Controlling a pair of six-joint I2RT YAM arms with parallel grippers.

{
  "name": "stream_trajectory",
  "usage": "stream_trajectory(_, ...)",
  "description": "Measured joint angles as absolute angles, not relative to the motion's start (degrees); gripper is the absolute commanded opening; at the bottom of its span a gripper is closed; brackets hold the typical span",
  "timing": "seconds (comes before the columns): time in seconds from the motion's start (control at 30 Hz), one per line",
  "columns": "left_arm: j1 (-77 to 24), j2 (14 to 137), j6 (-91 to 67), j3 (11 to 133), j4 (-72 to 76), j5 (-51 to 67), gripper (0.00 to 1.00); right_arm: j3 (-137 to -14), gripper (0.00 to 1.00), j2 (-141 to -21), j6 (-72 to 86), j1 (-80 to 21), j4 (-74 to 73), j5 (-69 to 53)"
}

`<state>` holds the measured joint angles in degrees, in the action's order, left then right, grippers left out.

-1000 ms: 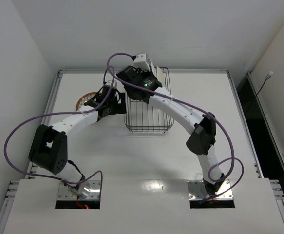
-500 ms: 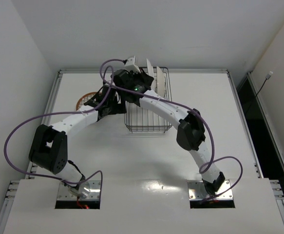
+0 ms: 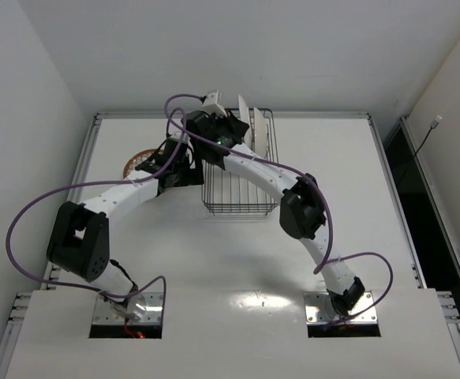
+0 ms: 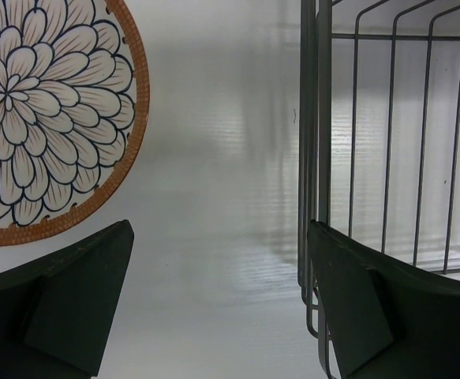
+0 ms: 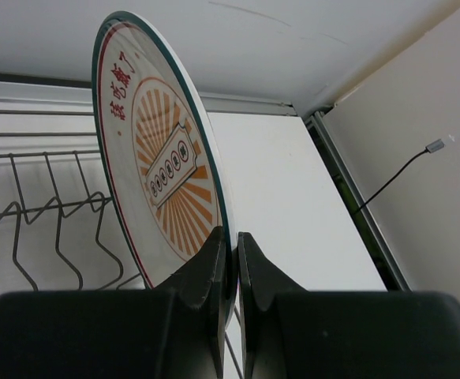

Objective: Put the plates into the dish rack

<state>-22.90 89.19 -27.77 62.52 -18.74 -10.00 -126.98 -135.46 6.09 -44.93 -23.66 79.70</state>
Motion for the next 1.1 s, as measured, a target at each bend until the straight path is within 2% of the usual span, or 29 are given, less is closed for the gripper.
stream_trajectory(0.37, -22.92, 89.19, -28.32, 62.52, -18.85, -10.11, 0.91, -126.98, 0.00, -135.96, 15.62, -43.92, -32.34, 72.97)
stream_trajectory(0.7, -22.94, 88.62, -28.58, 62.52, -18.72, -10.98, 0.91, -122.83, 0.18, -135.11, 25.56, -39.86, -36.42, 63.16)
stream_trajectory(0.8, -22.94, 88.05, -28.58, 62.52, -18.70, -11.18, 0.91, -121.84, 0.37, -135.11, 27.27, -39.11, -37.39, 60.07)
stream_trajectory(0.83, -22.94, 87.90, -28.58, 62.52, -18.65, -11.22, 0.91, -121.73, 0.51, -135.11, 27.81, -39.09, -37.74, 59.20)
stream_trajectory(0.9, -22.94, 87.74, -28.58, 62.52, -18.57, -11.44, 0.91, -121.71, 0.59, -135.04, 28.80, -39.20, -37.71, 57.74)
stream_trajectory(0.93, -22.94, 87.72, -28.58, 62.52, -18.55, -11.57, 0.91, -121.56, 0.67, -134.85, 28.82, -39.53, -37.85, 57.34)
stream_trajectory(1.0, -22.94, 87.72, -28.58, 62.52, -18.55, -11.86, 0.91, -120.77, 0.74, -133.82, 29.10, -40.05, -38.02, 56.05)
stream_trajectory(1.03, -22.94, 87.68, -28.58, 62.52, -18.52, -12.01, 0.91, -120.31, 1.00, -133.05, 28.99, -40.18, -38.11, 54.96)
stream_trajectory(1.1, -22.94, 87.61, -28.58, 62.52, -18.52, -12.58, 0.91, -119.68, 1.00, -131.15, 28.95, -40.36, -38.22, 51.77)
